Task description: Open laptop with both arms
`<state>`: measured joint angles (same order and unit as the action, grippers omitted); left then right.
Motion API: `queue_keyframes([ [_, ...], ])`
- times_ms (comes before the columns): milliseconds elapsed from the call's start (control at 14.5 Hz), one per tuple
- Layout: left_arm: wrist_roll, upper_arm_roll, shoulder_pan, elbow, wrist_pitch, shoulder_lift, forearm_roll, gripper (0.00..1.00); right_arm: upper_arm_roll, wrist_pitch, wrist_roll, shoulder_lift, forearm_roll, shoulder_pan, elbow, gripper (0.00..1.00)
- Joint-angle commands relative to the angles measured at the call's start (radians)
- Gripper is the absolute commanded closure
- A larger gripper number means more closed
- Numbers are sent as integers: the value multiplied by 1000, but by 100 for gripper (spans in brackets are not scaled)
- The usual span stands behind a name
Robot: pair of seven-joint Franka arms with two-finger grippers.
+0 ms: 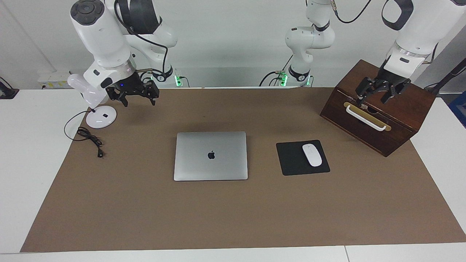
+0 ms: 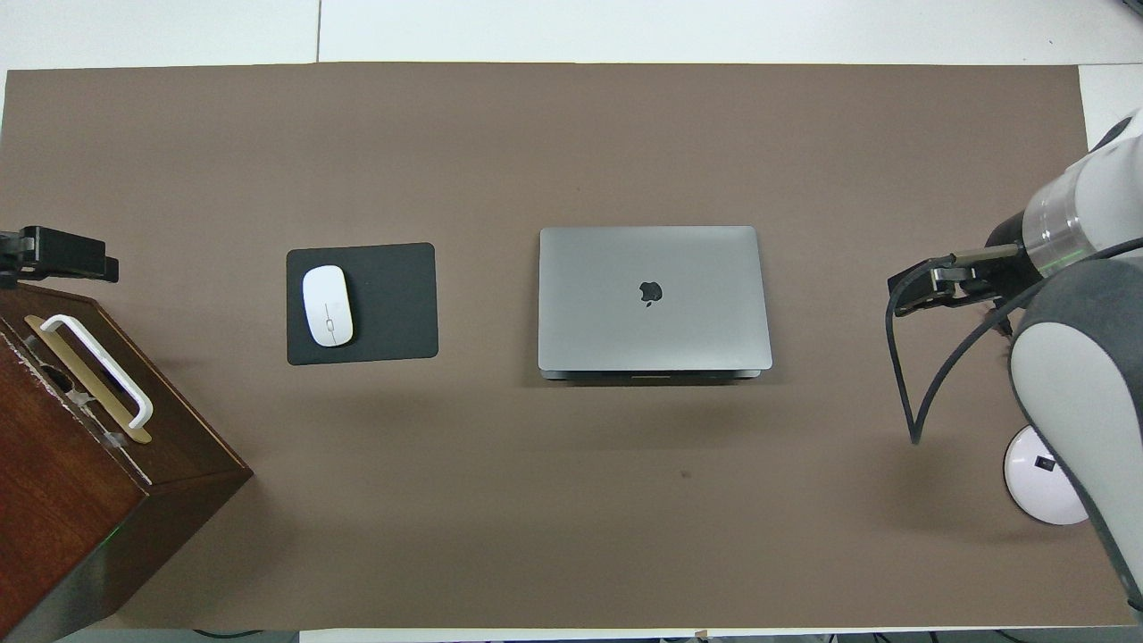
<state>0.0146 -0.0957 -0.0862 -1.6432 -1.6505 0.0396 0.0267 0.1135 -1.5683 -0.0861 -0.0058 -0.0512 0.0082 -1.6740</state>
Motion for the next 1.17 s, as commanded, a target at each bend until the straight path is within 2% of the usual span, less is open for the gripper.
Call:
queue_keyframes([
  [0,18,-1,-3,-12,-9,13,-2,100,47,-21,23,-8,-27,-20,-3,0],
  [484,18,1,-7,-24,-2,20,-2,100,137,-128,42,-5,-26,-19,-78,0],
  [622,16,4,-9,-61,-27,35,-2,100,178,-159,36,-5,-26,-20,-124,0],
  [829,18,4,-61,-196,-194,88,33,100,230,-237,39,-7,-12,-17,-190,0],
  [1105,30,4,-180,-383,-437,160,36,100,314,-327,35,1,56,-16,-274,0],
])
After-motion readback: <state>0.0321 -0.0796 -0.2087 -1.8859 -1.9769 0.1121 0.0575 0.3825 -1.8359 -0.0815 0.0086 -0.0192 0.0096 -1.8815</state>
